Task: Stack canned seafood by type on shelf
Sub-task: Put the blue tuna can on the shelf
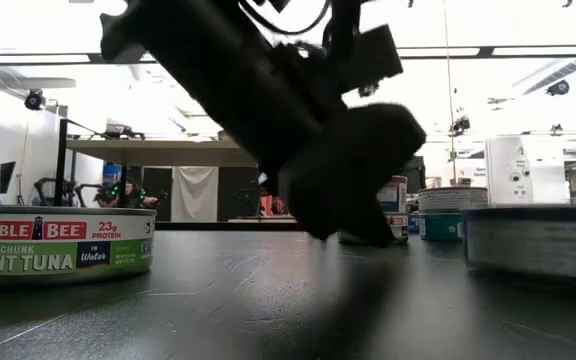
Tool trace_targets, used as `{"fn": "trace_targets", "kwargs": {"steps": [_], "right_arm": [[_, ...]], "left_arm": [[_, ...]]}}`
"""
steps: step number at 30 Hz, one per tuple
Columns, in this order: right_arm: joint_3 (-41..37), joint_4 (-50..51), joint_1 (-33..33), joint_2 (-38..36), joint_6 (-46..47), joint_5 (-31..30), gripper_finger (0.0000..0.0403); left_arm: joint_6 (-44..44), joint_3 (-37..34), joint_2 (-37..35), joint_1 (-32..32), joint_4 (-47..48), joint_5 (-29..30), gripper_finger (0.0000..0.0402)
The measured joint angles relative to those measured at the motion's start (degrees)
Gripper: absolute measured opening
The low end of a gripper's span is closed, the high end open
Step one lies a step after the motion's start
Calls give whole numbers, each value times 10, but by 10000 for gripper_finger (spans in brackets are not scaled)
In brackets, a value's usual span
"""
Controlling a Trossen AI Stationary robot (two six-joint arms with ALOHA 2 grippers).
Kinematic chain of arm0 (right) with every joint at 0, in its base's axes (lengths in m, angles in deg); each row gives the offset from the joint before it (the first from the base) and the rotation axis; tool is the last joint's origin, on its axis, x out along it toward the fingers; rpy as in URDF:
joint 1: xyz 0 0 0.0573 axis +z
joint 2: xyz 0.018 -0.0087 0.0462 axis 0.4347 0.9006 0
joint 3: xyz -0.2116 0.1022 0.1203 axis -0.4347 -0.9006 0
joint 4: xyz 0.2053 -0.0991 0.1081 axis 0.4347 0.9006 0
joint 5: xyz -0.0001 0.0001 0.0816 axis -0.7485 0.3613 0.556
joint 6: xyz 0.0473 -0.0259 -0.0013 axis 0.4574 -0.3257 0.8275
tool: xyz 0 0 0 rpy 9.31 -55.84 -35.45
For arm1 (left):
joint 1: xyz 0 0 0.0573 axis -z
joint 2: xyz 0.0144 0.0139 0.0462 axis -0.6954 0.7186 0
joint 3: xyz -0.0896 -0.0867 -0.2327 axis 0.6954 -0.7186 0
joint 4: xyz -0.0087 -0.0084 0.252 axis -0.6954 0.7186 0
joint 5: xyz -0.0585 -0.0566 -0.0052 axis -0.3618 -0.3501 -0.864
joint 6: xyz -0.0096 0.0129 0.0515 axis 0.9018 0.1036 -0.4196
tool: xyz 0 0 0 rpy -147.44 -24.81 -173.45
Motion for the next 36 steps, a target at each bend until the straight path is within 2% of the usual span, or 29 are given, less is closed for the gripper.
{"fn": "trace_targets", "kwargs": {"steps": [6,11,16,25,36], "right_arm": [[4,0,1,22,79,14,13],[4,-7,3,34,87,47,13],[4,-33,3,64,54,50,13],[4,-141,3,128,-43,45,13],[4,-172,-17,199,-50,25,13]], "left_arm": [[-76,0,-26,7,-45,-8,0],[-154,0,-35,14,-123,-62,0],[-200,0,-35,18,-180,-68,0],[-216,0,-35,18,-196,-62,0],[-220,0,-35,18,-206,-39,0]]}}
